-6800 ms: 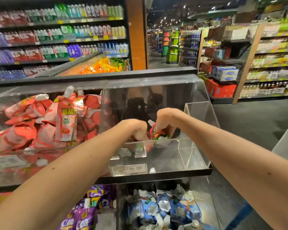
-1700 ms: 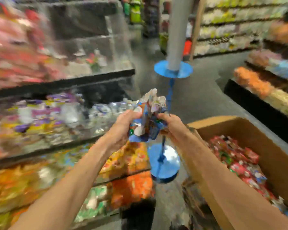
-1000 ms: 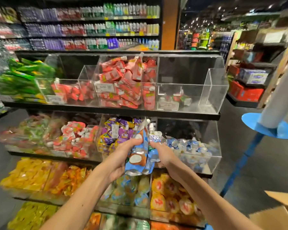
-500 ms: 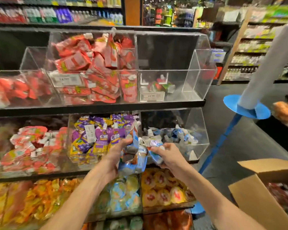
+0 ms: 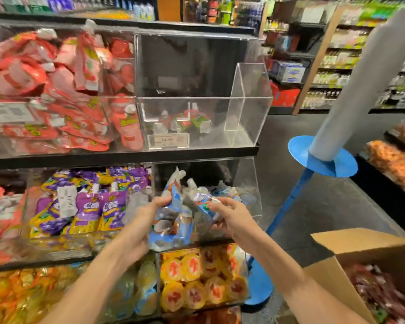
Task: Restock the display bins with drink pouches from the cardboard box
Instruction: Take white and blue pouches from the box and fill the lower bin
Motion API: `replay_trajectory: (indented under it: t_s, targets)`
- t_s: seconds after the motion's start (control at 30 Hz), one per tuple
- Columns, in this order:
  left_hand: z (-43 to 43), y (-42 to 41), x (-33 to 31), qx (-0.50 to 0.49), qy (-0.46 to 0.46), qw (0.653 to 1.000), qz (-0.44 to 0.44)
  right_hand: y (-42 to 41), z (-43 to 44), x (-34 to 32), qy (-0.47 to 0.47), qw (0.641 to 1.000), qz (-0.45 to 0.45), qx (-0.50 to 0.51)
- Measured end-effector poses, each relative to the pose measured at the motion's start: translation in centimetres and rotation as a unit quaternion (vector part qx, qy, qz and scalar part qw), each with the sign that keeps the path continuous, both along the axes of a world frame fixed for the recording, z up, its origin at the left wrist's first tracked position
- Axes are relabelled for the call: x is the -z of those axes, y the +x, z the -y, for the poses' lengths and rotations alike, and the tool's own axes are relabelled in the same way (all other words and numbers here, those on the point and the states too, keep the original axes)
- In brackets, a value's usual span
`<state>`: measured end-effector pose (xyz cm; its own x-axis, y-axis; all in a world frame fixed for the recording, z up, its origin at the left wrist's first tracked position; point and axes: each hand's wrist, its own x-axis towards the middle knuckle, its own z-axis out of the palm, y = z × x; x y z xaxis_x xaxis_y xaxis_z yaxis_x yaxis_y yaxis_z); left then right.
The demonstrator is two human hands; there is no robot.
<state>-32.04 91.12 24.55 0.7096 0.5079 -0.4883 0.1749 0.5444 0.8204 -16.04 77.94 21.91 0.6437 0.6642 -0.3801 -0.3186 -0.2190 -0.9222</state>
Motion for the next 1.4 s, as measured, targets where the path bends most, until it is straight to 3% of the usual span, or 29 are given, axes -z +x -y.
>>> replay_trajectory:
  t_s: [0.23, 0.33, 0.5, 0.63, 0.8, 0.9, 1.0, 1.07, 1.17, 1.4]
  targets:
    - [-0.5, 0.9, -0.9, -0.156, 0.003, 0.987, -0.039, 4.4, -5.0, 0.8, -0.015, 0.993, 0.101, -0.051]
    - [-0.2, 0.2, -1.0, -0.187, -0.006, 0.981, -0.045, 3.7, -8.8, 1.8, -0.017, 0.992, 0.078, -0.101]
    - [-0.4, -0.9, -1.6, -0.183, -0.011, 0.982, -0.042, 1.4, -14.4, 4.4, -0.047, 0.997, 0.028, -0.058]
    - [-1.3, -1.4, -1.8, -0.157, -0.002, 0.987, -0.042, 1.0, -16.5, 5.6, -0.158, 0.972, 0.174, -0.029]
    - [-2.7, -1.6, -1.9, -0.122, -0.012, 0.992, -0.037, 1.7, -17.2, 6.0, -0.175, 0.96, 0.204, -0.072]
    - [-3.3, -1.4, -1.8, -0.112, -0.031, 0.992, -0.043, 2.6, -16.4, 6.2, -0.13, 0.966, 0.188, -0.118]
    - [-3.6, -0.9, -1.5, -0.132, -0.057, 0.99, -0.017, 2.0, -12.6, 4.5, -0.093, 0.973, 0.187, -0.094]
    - [-3.6, -0.2, -1.2, -0.146, -0.073, 0.987, 0.003, 0.6, -9.1, 2.4, -0.096, 0.982, 0.095, -0.13]
    - [-3.0, 1.0, -0.8, -0.135, -0.068, 0.988, 0.005, -0.6, -5.5, 0.6, -0.088, 0.965, -0.027, -0.246]
    - [-1.3, 2.7, -0.5, -0.099, -0.01, 0.995, -0.019, 0.1, -4.4, -0.1, -0.087, 0.983, -0.057, -0.153]
